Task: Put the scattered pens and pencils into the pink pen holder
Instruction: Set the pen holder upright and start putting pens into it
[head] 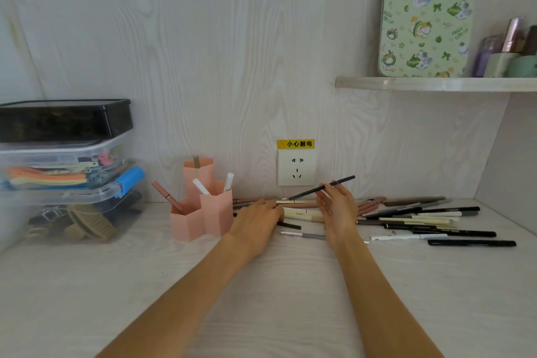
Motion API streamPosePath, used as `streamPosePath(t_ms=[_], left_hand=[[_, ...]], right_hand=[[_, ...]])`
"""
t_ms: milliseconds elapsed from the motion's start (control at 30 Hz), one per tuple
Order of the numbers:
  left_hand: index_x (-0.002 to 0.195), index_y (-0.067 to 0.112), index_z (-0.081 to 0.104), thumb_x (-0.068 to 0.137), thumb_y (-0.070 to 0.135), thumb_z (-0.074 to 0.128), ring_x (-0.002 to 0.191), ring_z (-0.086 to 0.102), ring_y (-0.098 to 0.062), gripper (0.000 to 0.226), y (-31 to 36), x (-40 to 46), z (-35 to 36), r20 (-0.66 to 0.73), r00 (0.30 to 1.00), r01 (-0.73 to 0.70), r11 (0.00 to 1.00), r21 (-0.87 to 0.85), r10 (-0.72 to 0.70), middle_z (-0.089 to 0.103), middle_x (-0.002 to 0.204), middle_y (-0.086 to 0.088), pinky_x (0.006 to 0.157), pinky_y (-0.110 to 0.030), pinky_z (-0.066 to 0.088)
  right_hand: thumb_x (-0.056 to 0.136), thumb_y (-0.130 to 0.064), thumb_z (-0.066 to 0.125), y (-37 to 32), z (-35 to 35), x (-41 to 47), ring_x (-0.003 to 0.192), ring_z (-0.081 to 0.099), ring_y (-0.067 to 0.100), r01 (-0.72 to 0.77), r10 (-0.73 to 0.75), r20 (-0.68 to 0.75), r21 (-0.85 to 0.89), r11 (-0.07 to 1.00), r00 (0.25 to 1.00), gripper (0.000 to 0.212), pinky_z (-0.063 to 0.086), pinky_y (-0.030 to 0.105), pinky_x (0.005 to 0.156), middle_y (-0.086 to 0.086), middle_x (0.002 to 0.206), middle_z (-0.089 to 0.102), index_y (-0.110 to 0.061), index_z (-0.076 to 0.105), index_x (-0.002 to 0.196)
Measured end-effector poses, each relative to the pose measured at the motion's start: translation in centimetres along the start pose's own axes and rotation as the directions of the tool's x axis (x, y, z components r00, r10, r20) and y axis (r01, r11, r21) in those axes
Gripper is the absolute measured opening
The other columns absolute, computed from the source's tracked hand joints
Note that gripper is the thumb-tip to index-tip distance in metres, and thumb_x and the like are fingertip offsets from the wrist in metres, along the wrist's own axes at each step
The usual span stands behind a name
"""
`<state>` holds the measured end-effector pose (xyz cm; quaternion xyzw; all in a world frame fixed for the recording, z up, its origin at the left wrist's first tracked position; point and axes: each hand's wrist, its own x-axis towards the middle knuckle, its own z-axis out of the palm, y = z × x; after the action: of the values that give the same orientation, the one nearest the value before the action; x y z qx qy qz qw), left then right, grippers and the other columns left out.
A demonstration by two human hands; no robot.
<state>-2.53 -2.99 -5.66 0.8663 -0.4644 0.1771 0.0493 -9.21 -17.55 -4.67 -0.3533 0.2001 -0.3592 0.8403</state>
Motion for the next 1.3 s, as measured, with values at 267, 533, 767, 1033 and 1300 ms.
streamPosePath(t_ms=[267,533,767,1033,1300], left_hand=[[0.123,0.026,0.052,0.094,0.012,0.040,0.113,0.050,-0.017,0.034,-2.1,-4.1,0.0,-0.033,0.997,-0.072,0.990,-0.120,0.069,0.051,0.128,0.008,0.081,-0.033,0.046],[0.101,0.024,0.060,0.096,0.040,0.039,0.095,0.056,-0.010,0.026,-4.2,-8.7,-1.6,-0.102,0.995,-0.030,0.976,-0.214,0.008,0.061,0.107,0.010,0.075,-0.027,0.047],[0.104,0.040,0.062,0.082,0.054,0.056,0.098,0.054,0.002,0.027,-7.0,-11.6,-1.2,-0.113,0.970,0.162,0.919,-0.359,-0.215,0.062,0.108,0.023,0.073,-0.018,0.039],[0.101,0.037,0.064,0.084,0.042,0.059,0.097,0.054,0.002,0.018,-7.4,-11.5,-0.7,-0.106,0.965,0.174,0.891,-0.419,-0.239,0.063,0.106,0.021,0.075,-0.015,0.038],[0.099,0.038,0.063,0.076,0.057,0.063,0.086,0.053,0.003,0.031,-7.7,-11.5,-0.6,-0.127,0.951,0.209,0.892,-0.400,-0.280,0.061,0.097,0.022,0.068,-0.013,0.038]], right_hand=[[0.090,-0.004,0.056,-0.2,1.2,-0.9,0.084,0.063,0.012,0.109,-0.103,0.066,-0.099,0.989,0.993,0.070,0.051,0.025,0.086,0.005,0.094,0.066,-0.025,0.017,0.145],[0.088,-0.009,0.062,0.3,4.0,-3.7,0.070,0.070,0.005,0.383,-0.305,0.273,-0.308,0.871,0.913,0.071,0.054,0.012,0.069,0.005,0.099,0.065,-0.035,0.022,0.141],[0.087,-0.002,0.059,1.0,10.5,-5.0,0.067,0.068,0.001,0.664,-0.555,0.384,-0.266,0.699,0.738,0.070,0.058,0.031,0.077,0.012,0.098,0.063,-0.027,0.024,0.141],[0.089,-0.015,0.059,5.2,15.3,-4.8,0.077,0.068,0.008,0.809,-0.449,0.672,-0.484,0.333,0.588,0.037,0.055,0.028,0.070,-0.002,0.100,0.067,-0.026,0.050,0.123],[0.090,-0.033,0.054,-0.2,7.8,-3.8,0.101,0.059,0.019,0.619,-0.118,0.618,-0.785,-0.029,0.777,0.022,0.041,0.027,0.078,-0.003,0.099,0.063,-0.026,0.065,0.107]])
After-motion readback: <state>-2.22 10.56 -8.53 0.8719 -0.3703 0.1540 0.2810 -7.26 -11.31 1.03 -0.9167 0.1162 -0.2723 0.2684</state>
